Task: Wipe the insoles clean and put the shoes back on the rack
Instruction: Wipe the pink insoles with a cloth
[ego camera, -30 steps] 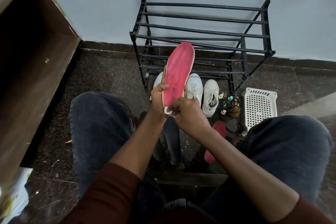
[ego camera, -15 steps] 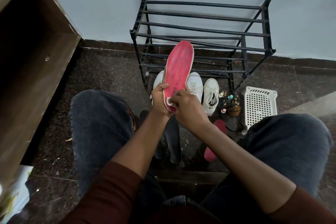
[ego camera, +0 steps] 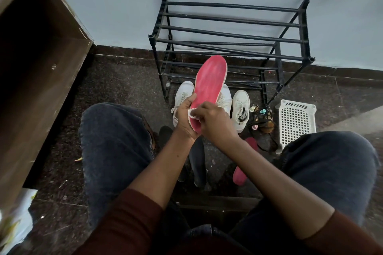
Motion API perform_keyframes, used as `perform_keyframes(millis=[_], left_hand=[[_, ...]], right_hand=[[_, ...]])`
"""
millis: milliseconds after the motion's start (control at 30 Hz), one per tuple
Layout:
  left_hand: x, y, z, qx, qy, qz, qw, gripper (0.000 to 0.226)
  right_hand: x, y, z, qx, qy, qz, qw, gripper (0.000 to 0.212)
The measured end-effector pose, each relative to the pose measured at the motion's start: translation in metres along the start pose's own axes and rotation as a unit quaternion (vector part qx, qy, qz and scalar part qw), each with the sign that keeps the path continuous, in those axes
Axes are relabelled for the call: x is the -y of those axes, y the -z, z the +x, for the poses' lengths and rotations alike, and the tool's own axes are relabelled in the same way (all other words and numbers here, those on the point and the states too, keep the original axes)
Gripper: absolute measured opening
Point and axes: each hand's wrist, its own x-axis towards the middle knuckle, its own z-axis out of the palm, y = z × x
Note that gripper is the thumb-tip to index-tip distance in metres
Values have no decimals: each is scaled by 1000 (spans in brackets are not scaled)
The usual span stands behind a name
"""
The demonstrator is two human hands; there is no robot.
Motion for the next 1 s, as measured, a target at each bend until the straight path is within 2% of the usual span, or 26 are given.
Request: perform_keyframes(millis=[33, 100, 133, 167, 233, 267, 333, 467, 600, 800, 900, 1000], left_hand=[[-4, 5, -1, -1, 15, 20, 1000, 39], [0, 26, 0, -10, 105, -42, 994, 21], [2, 33, -7, 7, 117, -61, 991, 12], [5, 38, -10, -11, 92, -42, 995, 15], [3, 21, -10, 81, 133, -38, 987, 16], [0, 13, -8, 98, 95, 8, 991, 30], [-5, -3, 5, 48, 47, 30, 997, 47], [3, -3, 5, 90, 49, -7, 995, 49], [2, -5, 8, 124, 65, -34, 990, 51], [0, 0, 16, 122, 57, -2, 991, 72], [2, -4, 15, 130, 61, 2, 990, 78], [0, -9, 10, 157, 65, 10, 985, 66]], right_hand=[[1, -2, -6, 1, 12, 13, 1000, 19], [3, -4, -17, 17, 40, 47, 998, 25], [3, -3, -22, 30, 55, 54, 997, 29], [3, -2, -24, 37, 61, 56, 996, 31], [-1, 1, -20, 30, 40, 62, 997, 28], [-3, 1, -15, 14, 26, 61, 998, 24], [-9, 0, -3, -19, -1, 39, 999, 21], [-21, 1, 19, -55, -28, -31, 998, 20], [-23, 2, 24, -92, -53, -35, 994, 21], [-11, -5, -6, -36, 20, -21, 999, 15], [-14, -4, -5, -38, 24, -27, 999, 15], [-21, -3, 9, -74, 5, -38, 997, 19]])
